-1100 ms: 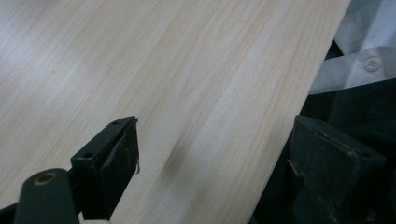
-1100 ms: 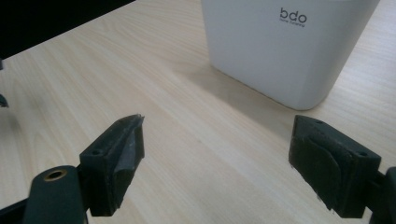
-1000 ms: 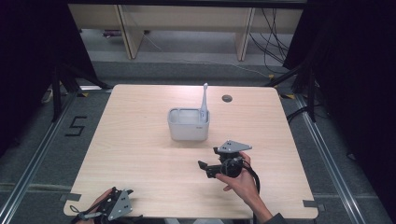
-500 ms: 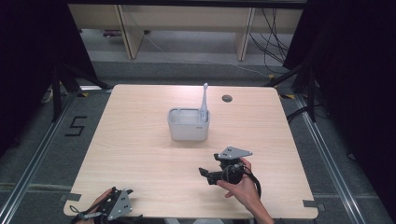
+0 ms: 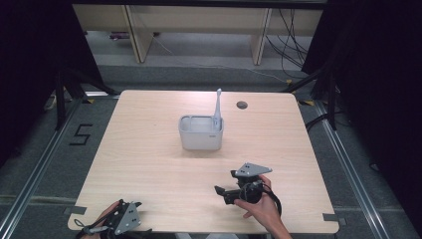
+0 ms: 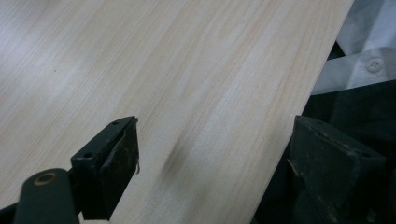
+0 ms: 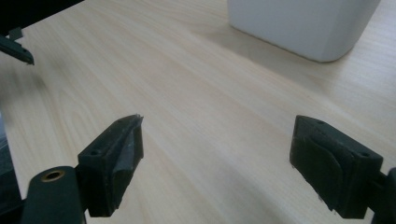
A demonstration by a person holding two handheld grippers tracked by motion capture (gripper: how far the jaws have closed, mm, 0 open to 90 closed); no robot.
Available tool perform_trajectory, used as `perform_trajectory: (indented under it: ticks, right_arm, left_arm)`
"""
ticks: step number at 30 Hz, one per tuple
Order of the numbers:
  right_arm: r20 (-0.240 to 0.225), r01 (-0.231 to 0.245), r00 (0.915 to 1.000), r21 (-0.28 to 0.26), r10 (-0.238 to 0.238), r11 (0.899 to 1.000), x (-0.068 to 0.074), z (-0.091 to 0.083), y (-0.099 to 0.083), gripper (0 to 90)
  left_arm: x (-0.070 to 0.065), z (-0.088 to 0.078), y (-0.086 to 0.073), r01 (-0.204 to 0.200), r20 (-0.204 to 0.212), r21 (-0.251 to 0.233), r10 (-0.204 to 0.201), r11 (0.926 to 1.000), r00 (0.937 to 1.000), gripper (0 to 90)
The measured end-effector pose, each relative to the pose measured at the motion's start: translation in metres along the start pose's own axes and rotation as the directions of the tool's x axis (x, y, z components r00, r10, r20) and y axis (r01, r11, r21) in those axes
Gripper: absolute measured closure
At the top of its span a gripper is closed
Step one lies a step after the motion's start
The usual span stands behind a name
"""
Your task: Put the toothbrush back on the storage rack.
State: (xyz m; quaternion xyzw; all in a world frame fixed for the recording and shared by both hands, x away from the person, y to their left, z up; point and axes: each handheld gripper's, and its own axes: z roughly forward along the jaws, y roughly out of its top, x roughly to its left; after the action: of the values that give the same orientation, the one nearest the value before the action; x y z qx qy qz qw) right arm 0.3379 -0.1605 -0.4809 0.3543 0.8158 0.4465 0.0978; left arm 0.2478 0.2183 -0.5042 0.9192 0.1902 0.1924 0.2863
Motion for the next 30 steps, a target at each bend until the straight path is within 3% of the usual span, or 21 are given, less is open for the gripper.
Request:
perform_trajectory:
  ticks: [1,5,6,7,8,10,12,13,17,18,24,28,30]
  right_arm:
    - [-0.020,-0.012,0.9997,0.007,0.012,1.000,0.001,0.001,-0.001,17.2]
    - [-0.001,0.010,1.0000,0.036,-0.010,0.999,0.004,0.000,-0.005,15.7]
    - [-0.018,-0.004,0.9998,0.041,0.005,0.999,0.006,0.000,-0.006,15.7]
    - [-0.008,0.033,0.9994,0.040,-0.032,0.999,0.005,-0.001,-0.006,15.6]
    - [-0.019,0.039,0.9991,0.040,-0.038,0.998,0.006,0.000,-0.008,15.6]
    - [-0.024,0.044,0.9988,0.048,-0.043,0.998,0.008,-0.002,-0.009,15.6]
    - [-0.023,0.021,0.9995,0.063,-0.020,0.998,0.011,-0.004,-0.012,15.6]
    - [-0.028,0.042,0.9988,0.054,-0.041,0.998,0.010,-0.004,-0.013,15.6]
    - [-0.015,0.048,0.9988,0.050,-0.047,0.998,0.011,-0.006,-0.017,15.6]
    - [-0.028,0.036,0.9990,0.067,-0.034,0.997,0.012,-0.008,-0.018,15.6]
    - [-0.028,0.069,0.9974,0.089,-0.067,0.994,0.015,-0.011,-0.024,15.6]
    - [-0.024,0.063,0.9979,0.107,-0.061,0.992,0.017,-0.014,-0.028,15.6]
    - [-0.028,0.085,0.9962,0.106,-0.083,0.991,0.015,-0.015,-0.029,15.6]
  left_arm:
    - [0.000,0.000,0.000,0.001,0.000,0.000,-0.001,1.0000,1.0000,15.6]
    - [0.000,0.000,0.000,0.004,-0.001,-0.001,-0.004,1.0000,1.0000,15.6]
    - [0.000,0.000,0.000,0.004,-0.001,-0.001,-0.004,1.0000,1.0000,15.6]
    - [0.001,0.000,0.000,0.004,-0.001,-0.002,-0.004,1.0000,1.0000,15.6]
    - [0.001,0.000,0.000,0.004,-0.001,-0.003,-0.004,1.0000,1.0000,15.6]
    - [0.001,-0.001,0.000,0.005,-0.001,-0.006,-0.005,1.0000,1.0000,15.6]
    - [0.001,0.000,0.000,0.006,0.000,-0.006,-0.006,1.0000,1.0000,15.5]
    - [0.001,0.000,0.000,0.006,0.001,-0.005,-0.006,1.0000,1.0000,15.5]
    - [0.001,0.000,0.000,0.006,0.001,-0.006,-0.006,1.0000,1.0000,15.5]
    - [0.001,0.000,0.000,0.006,0.000,-0.006,-0.006,1.0000,1.0000,15.5]
    - [0.000,0.000,0.000,0.017,0.002,-0.004,-0.017,0.9998,0.9998,15.5]
    - [0.000,0.000,0.000,0.011,0.001,-0.002,-0.011,0.9999,0.9999,15.5]
    - [0.000,0.000,0.000,0.006,0.000,-0.002,-0.006,1.0000,1.0000,15.5]
